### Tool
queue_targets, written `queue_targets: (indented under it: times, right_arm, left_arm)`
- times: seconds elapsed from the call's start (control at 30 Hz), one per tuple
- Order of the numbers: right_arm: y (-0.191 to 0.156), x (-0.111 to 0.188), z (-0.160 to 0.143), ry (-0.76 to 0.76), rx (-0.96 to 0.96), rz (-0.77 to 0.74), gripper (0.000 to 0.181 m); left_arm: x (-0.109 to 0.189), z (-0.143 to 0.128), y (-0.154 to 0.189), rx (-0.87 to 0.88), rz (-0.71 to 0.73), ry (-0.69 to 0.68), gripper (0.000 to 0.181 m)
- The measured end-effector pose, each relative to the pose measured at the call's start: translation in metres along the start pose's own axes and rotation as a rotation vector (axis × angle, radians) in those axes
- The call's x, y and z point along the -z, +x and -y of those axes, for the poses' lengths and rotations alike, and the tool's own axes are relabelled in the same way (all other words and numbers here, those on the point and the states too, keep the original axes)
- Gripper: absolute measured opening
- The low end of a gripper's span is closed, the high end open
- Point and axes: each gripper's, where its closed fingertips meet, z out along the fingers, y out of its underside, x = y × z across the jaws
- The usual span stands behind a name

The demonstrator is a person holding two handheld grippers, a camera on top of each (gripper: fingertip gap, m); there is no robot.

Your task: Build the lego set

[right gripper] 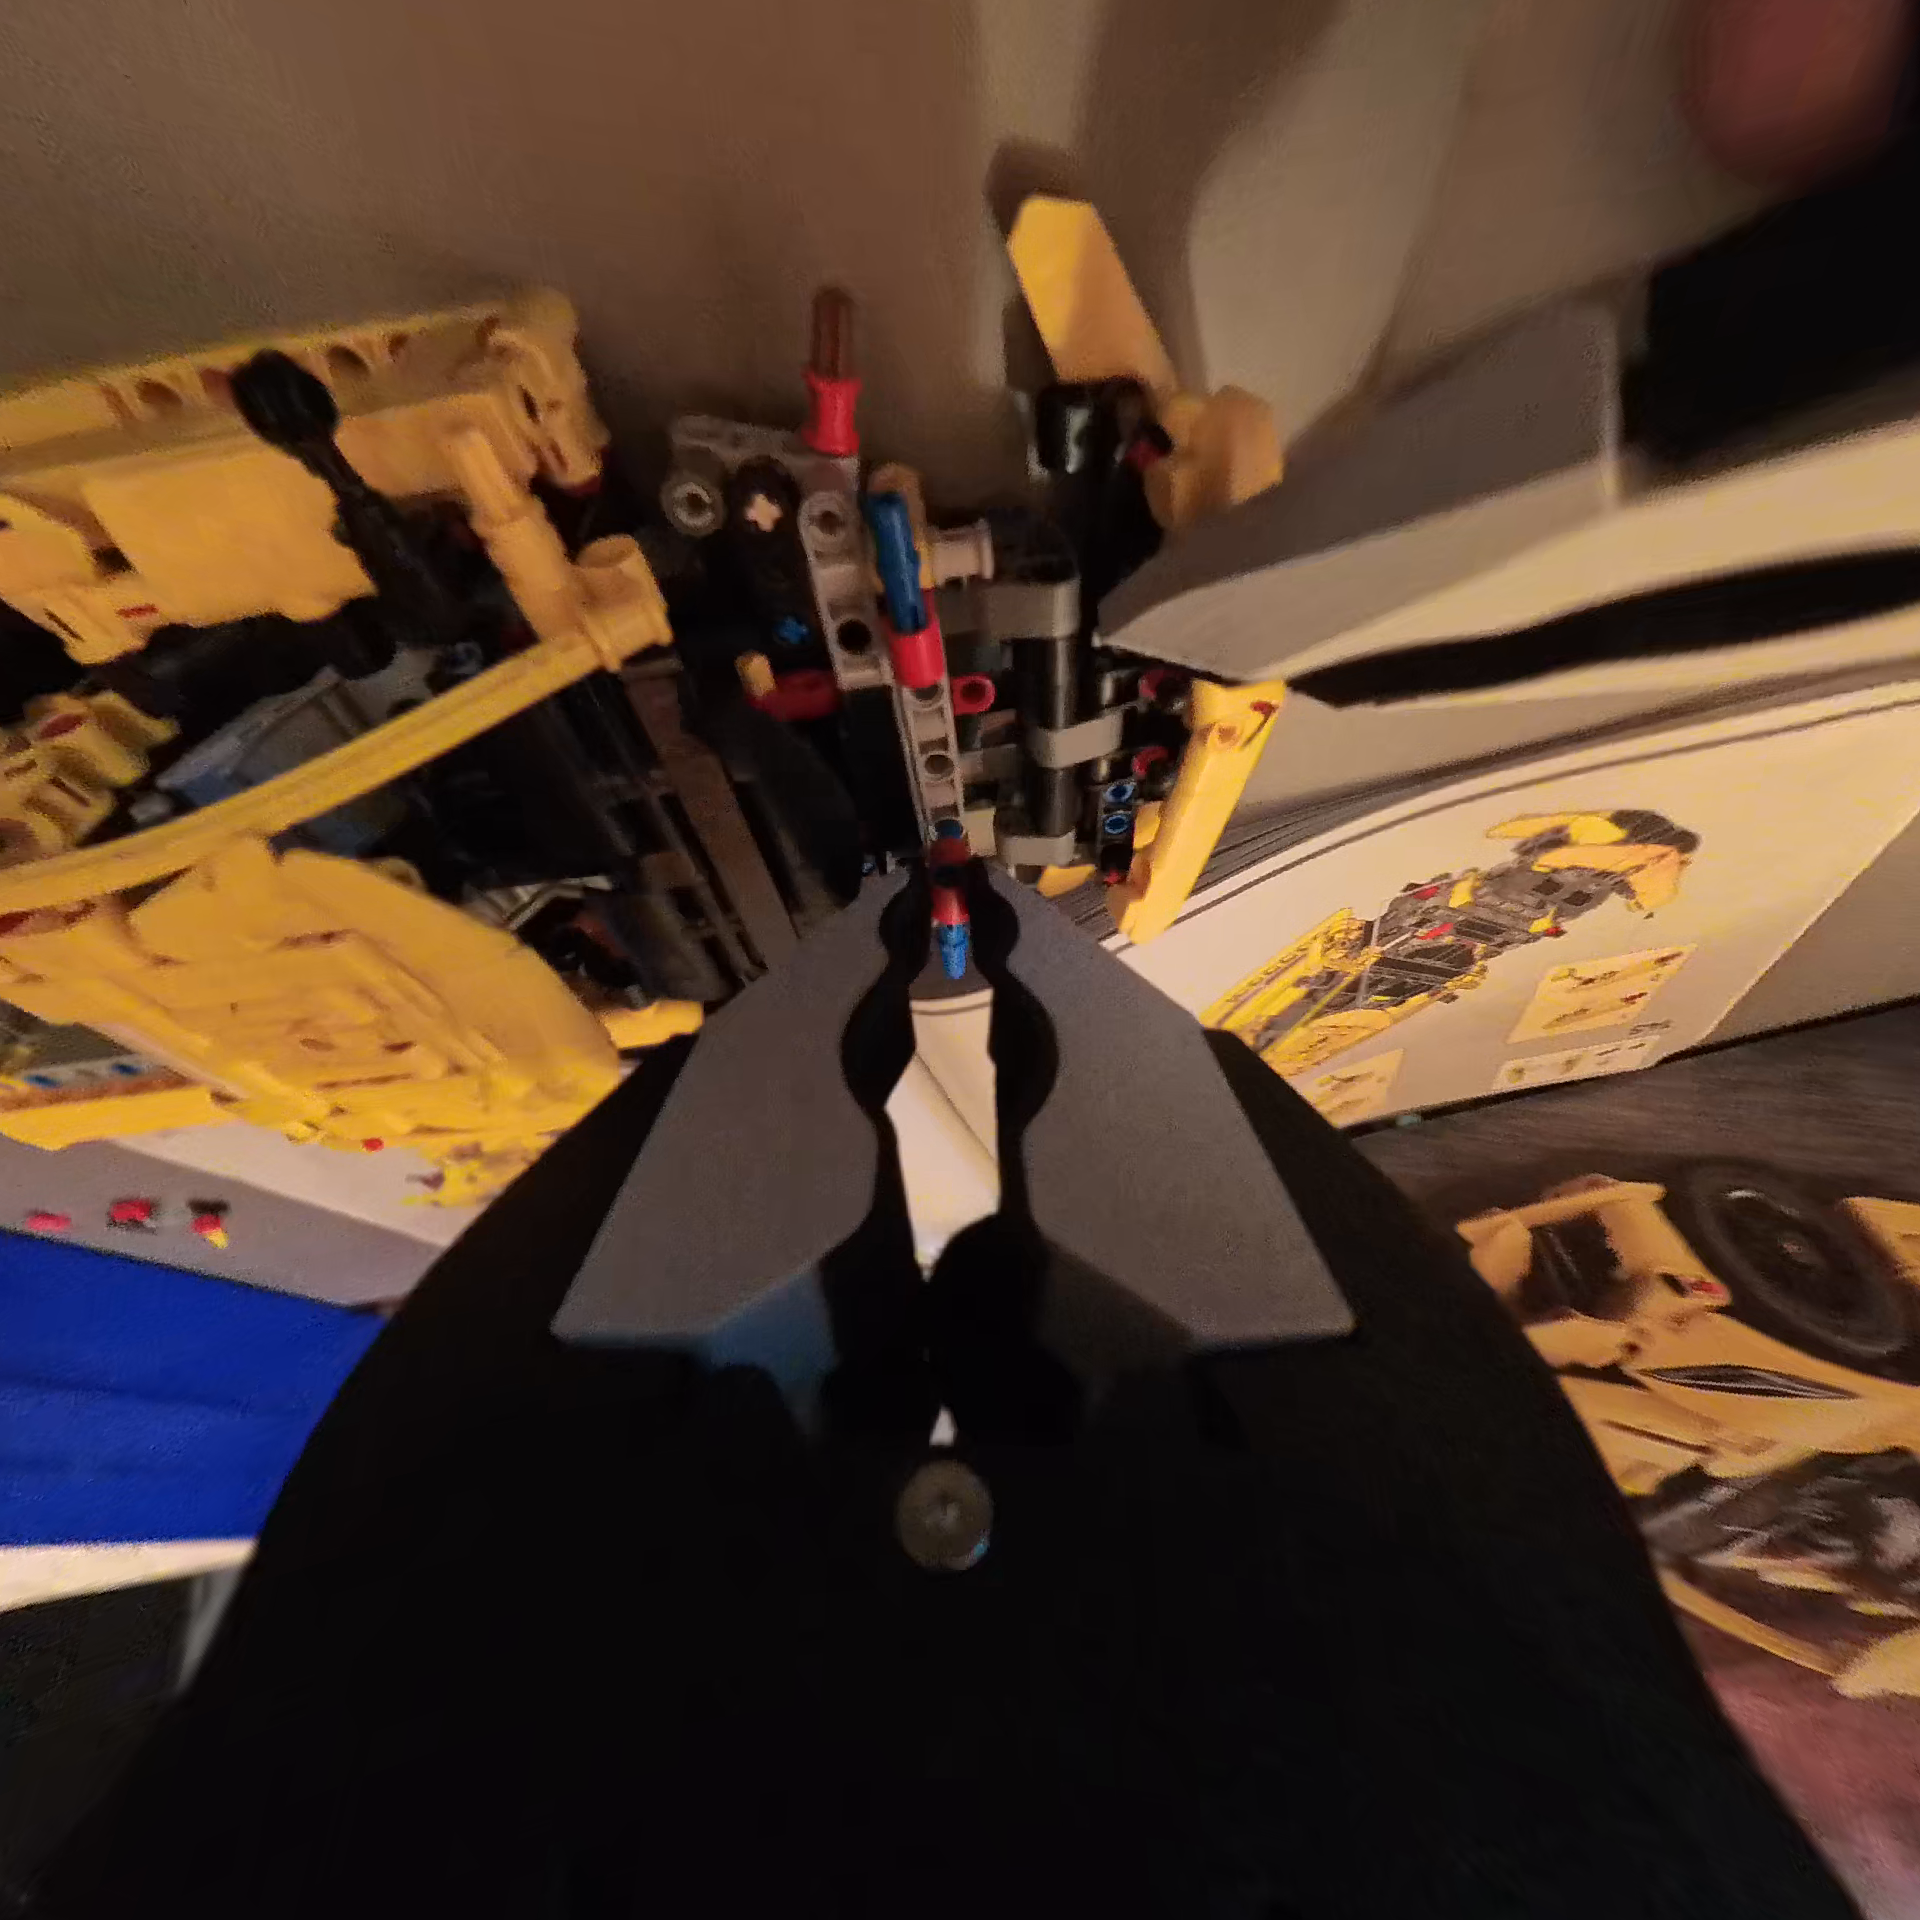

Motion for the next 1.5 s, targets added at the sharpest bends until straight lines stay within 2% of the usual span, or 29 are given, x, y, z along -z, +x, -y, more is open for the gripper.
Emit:
queue_targets:
  times: [0.07, 0.27, 0.6, 0.93, 1.03, 1.2, 1.33, 1.47, 1.5]
  right_arm:
    - [0.0, 0.0, 0.0, -0.032, 0.026, 0.014, 0.006]
    - [-0.001, -0.003, -0.003, 0.1, -0.051, 0.094, 0.006]
    - [-0.001, -0.003, -0.002, 0.024, 0.036, 0.042, 0.005]
    - [-0.002, -0.003, -0.002, 0.083, -0.116, 0.113, 0.006]
    - [-0.002, -0.002, -0.003, 0.119, -0.259, 0.112, 0.008]
    - [0.002, 0.011, -0.002, 0.266, -0.466, 0.105, 0.029]
    - [-0.003, 0.027, -0.012, 0.327, -0.613, 0.061, 0.034]
    - [-0.01, 0.058, -0.024, 0.53, -1.004, -0.042, 0.038]
    - [-0.014, 0.063, -0.019, 0.622, -1.108, -0.05, 0.049]
  left_arm:
    - [0.0, 0.0, 0.0, 0.0, 0.0, 0.0, 0.03]
    - [0.0, 0.0, 0.0, -0.001, 0.001, 0.001, 0.03]
    - [0.0, 0.0, 0.001, 0.001, -0.002, 0.0, 0.03]
    - [-0.001, 0.0, 0.001, 0.005, -0.004, -0.002, 0.03]
    - [0.0, 0.0, 0.001, 0.009, -0.006, -0.003, 0.03]
    - [0.0, -0.001, 0.001, 0.01, -0.005, -0.002, 0.03]
    - [0.001, -0.001, 0.001, 0.036, -0.027, -0.008, 0.03]
    - [0.009, 0.01, -0.001, 0.122, -0.059, 0.045, 0.03]
    - [0.011, 0.014, -0.001, 0.136, -0.067, 0.061, 0.03]
